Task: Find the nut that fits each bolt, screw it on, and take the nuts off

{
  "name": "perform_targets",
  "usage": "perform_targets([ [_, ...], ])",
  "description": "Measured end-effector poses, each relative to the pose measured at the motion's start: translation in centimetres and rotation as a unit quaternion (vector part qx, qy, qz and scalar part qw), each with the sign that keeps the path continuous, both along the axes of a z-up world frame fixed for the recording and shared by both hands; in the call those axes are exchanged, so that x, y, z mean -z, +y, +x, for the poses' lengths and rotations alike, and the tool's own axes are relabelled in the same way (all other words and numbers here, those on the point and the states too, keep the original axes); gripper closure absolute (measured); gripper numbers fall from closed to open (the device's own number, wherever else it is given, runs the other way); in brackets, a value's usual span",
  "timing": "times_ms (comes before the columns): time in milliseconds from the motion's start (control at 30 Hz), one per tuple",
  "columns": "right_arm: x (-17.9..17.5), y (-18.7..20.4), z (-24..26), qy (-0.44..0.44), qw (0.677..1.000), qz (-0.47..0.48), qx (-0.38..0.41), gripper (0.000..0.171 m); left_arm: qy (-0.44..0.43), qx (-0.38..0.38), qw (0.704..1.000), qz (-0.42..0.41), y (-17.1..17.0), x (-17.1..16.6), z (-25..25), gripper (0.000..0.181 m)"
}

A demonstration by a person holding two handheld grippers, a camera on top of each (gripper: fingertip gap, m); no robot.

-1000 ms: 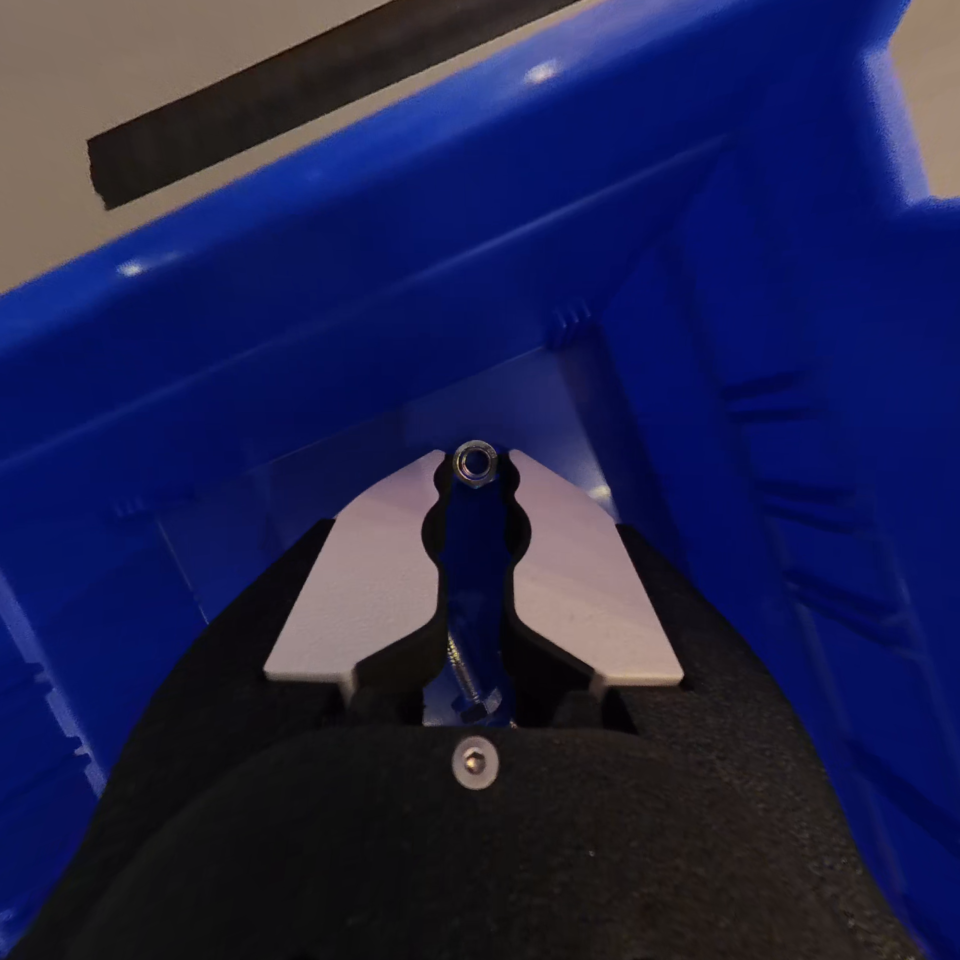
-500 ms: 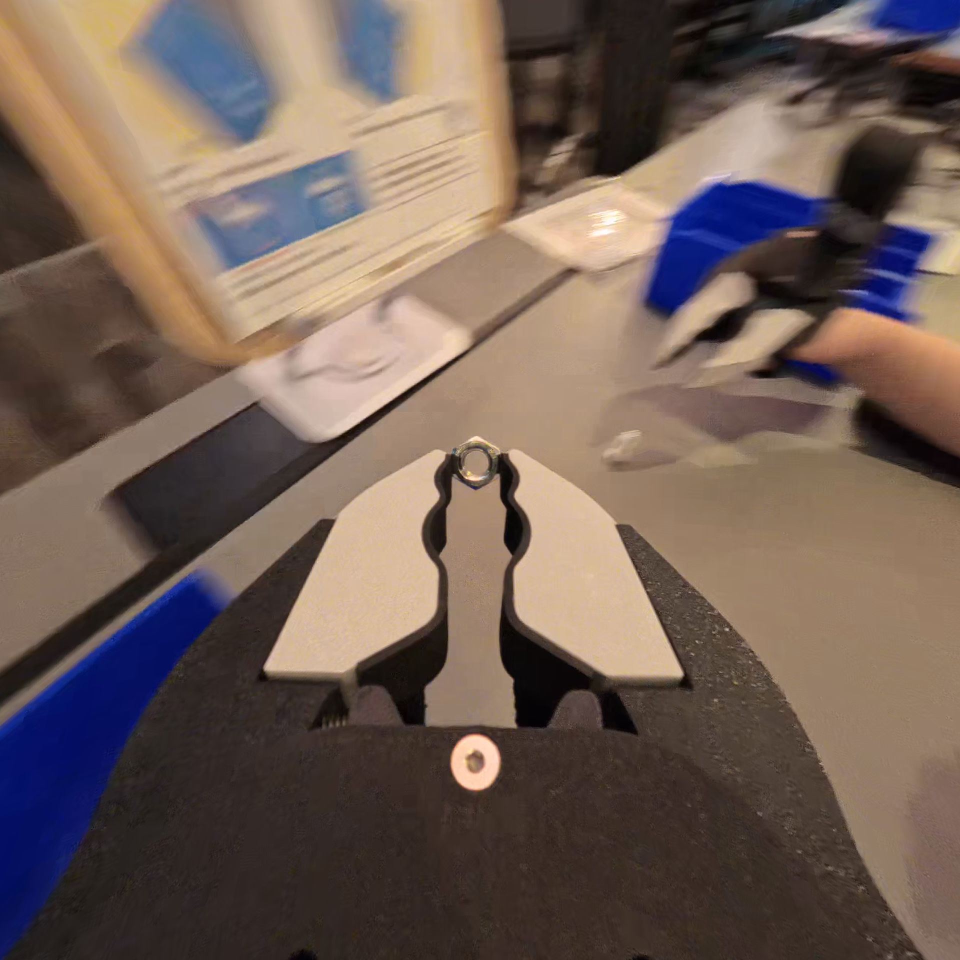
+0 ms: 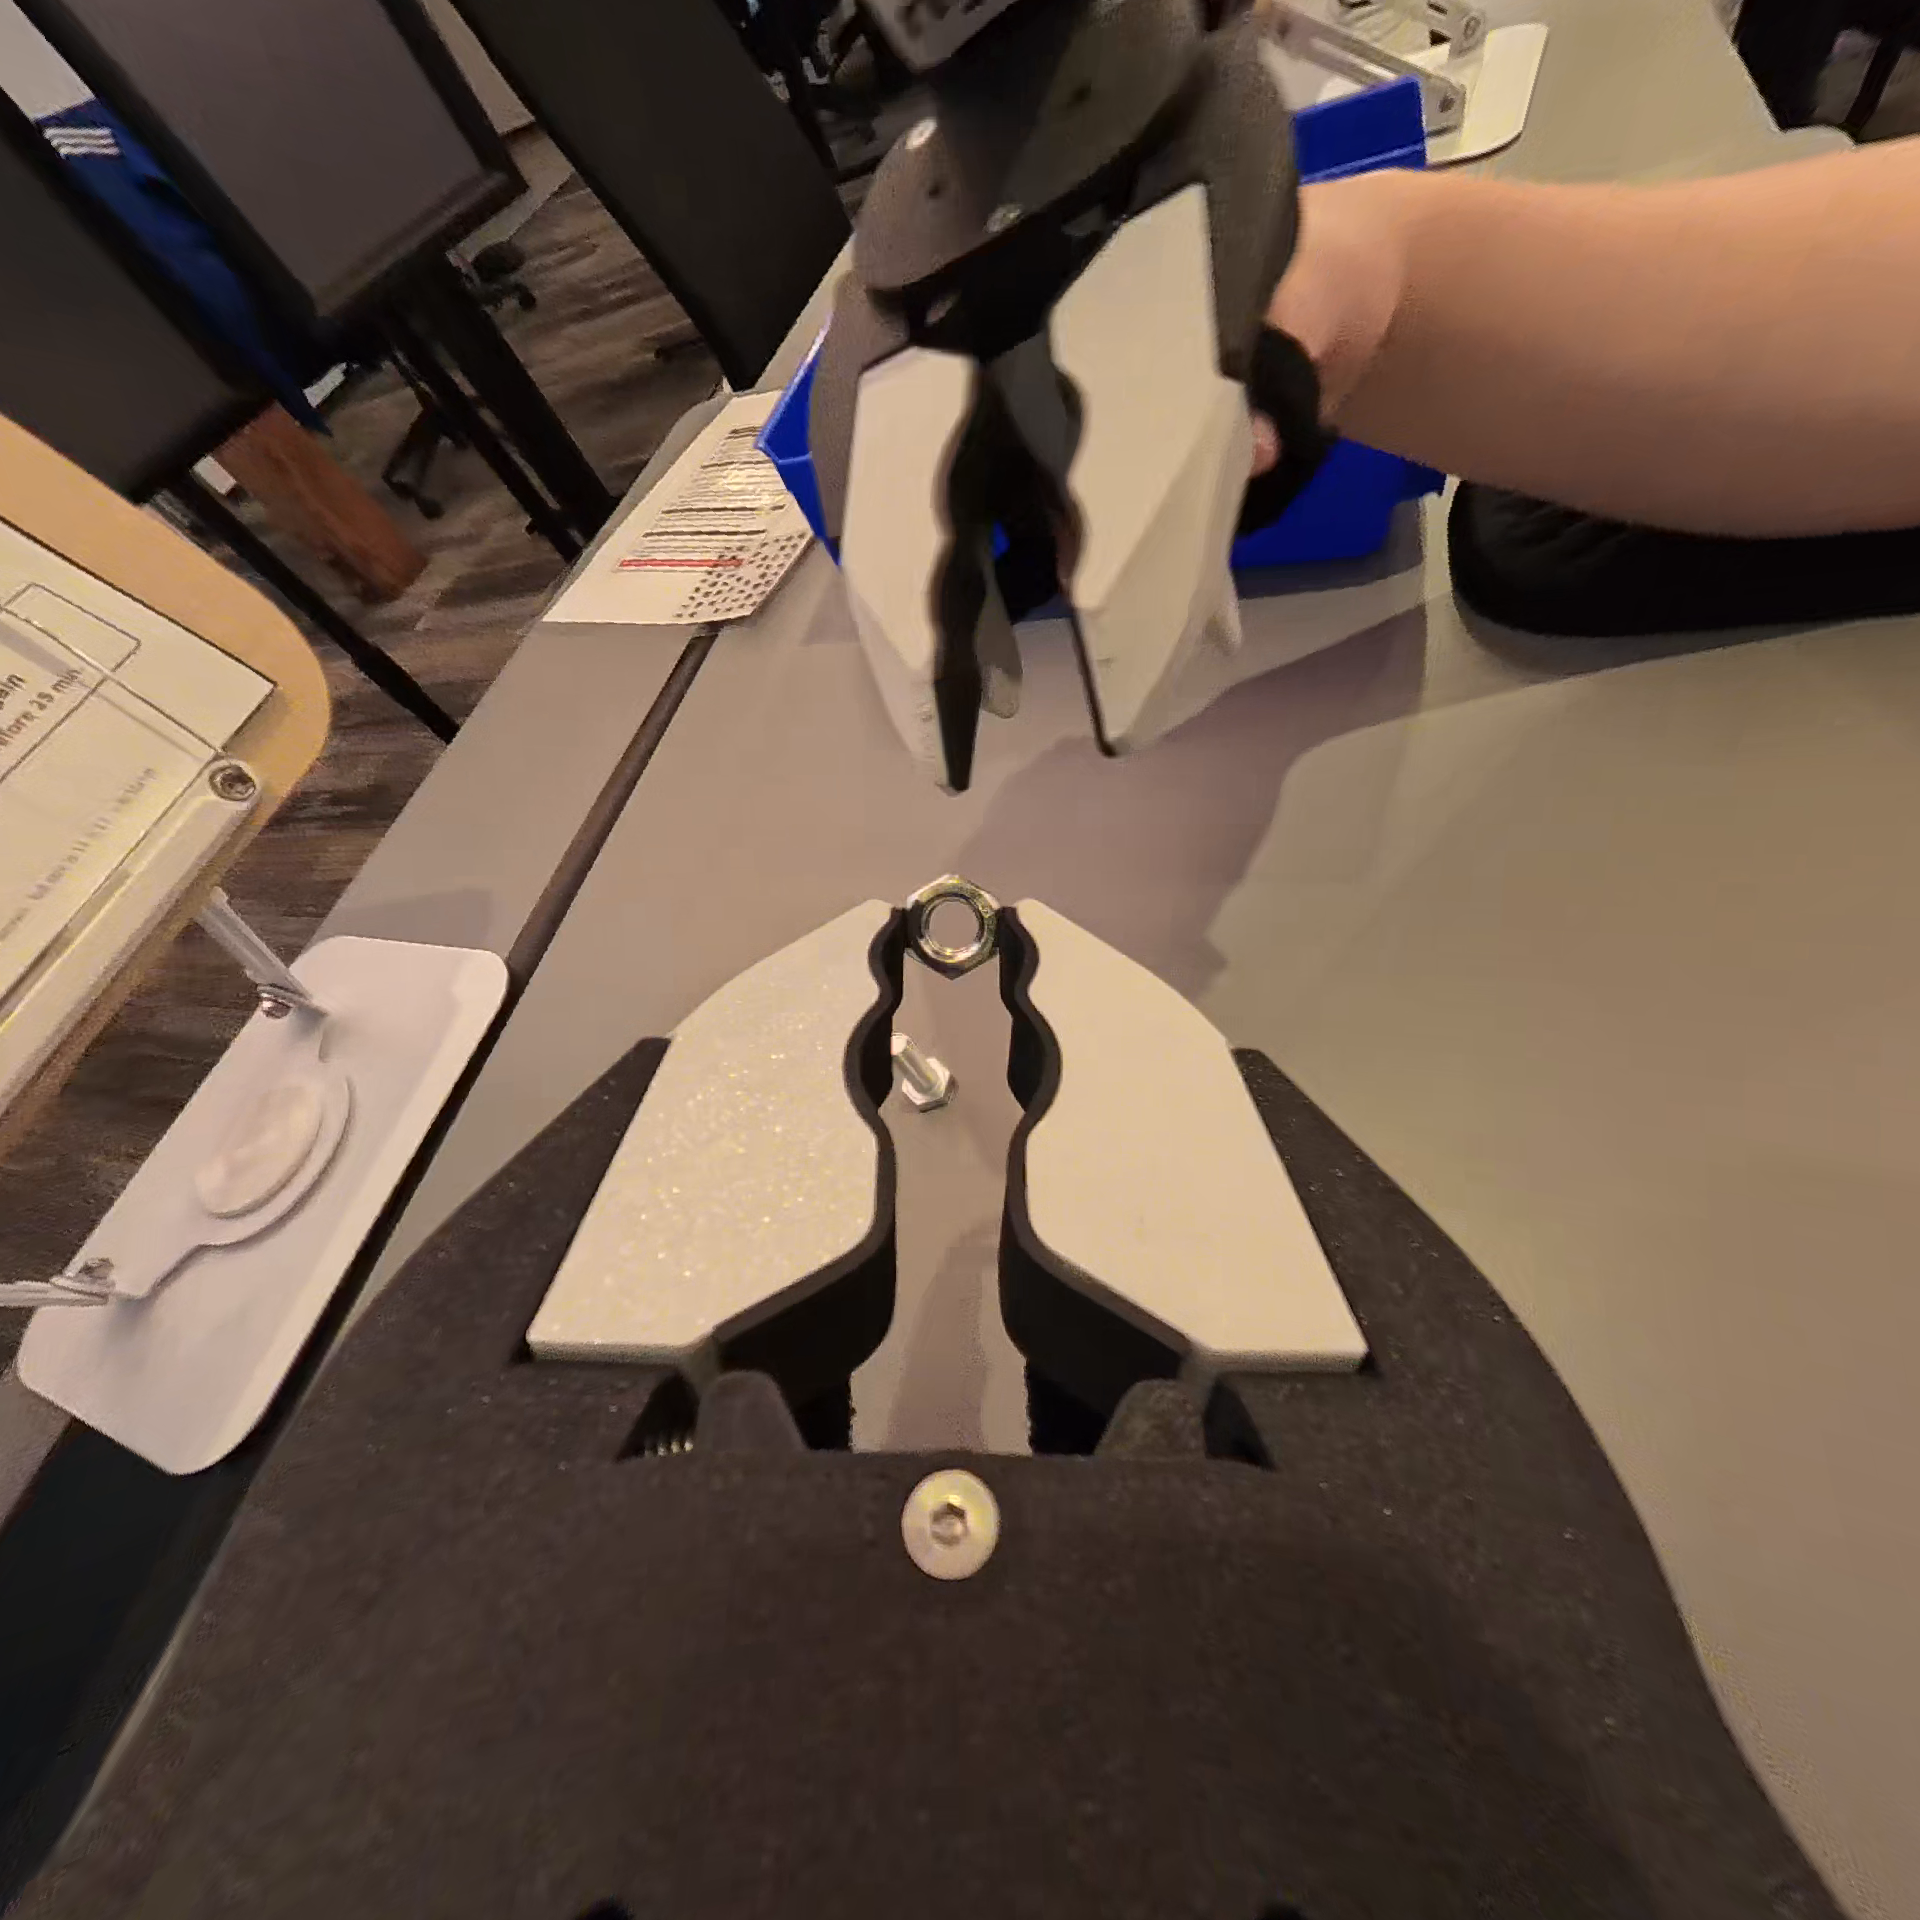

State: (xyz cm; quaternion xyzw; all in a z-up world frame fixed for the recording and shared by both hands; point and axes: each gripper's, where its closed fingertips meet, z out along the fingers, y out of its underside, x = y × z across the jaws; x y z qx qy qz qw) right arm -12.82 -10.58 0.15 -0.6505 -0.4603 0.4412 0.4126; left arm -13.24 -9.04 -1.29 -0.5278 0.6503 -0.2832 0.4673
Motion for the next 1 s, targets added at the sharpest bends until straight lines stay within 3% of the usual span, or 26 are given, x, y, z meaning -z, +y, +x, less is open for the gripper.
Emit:
perform_targets([
  [333, 1.9, 2.4, -0.2, 0.023, 0.978, -0.19, 0.081, 0.145, 0.063, -0.055, 0.99, 0.113, 1.0, 1.8, 0.3, 0.165],
  [500, 3.6, 2.5, -0.8, -0.015, 0.972, -0.212, 0.098, 0.152, 0.068, -0.052, 0.989, 0.123, 0.7, 2.2, 0.5, 0.165],
  [533, 3.8, 2.2, -0.9, -0.02, 0.973, -0.213, 0.09, 0.161, 0.07, -0.051, 0.989, 0.123, 0.6, 2.3, 0.6, 0.165],
  [700, 4.3, 2.5, -0.1, -0.032, 0.971, -0.22, 0.092, 0.163, 0.078, -0.059, 0.986, 0.134, 0.8, 2.8, 0.5, 0.158],
  [867, 7.2, 3.9, 4.2, -0.073, 0.956, -0.257, 0.119, 0.164, 0.138, -0.089, 0.985, 0.046, 2.5, 6.7, -0.1, 0.132],
  [933, 9.7, 4.3, 5.9, -0.104, 0.943, -0.287, 0.132, 0.164, 0.157, -0.091, 0.983, -0.008, 2.8, 8.4, -0.3, 0.132],
  [1000, 11.6, 4.6, 6.7, -0.114, 0.932, -0.316, 0.137, 0.164, 0.148, -0.088, 0.984, -0.05, 3.0, 9.0, -0.3, 0.15],
])
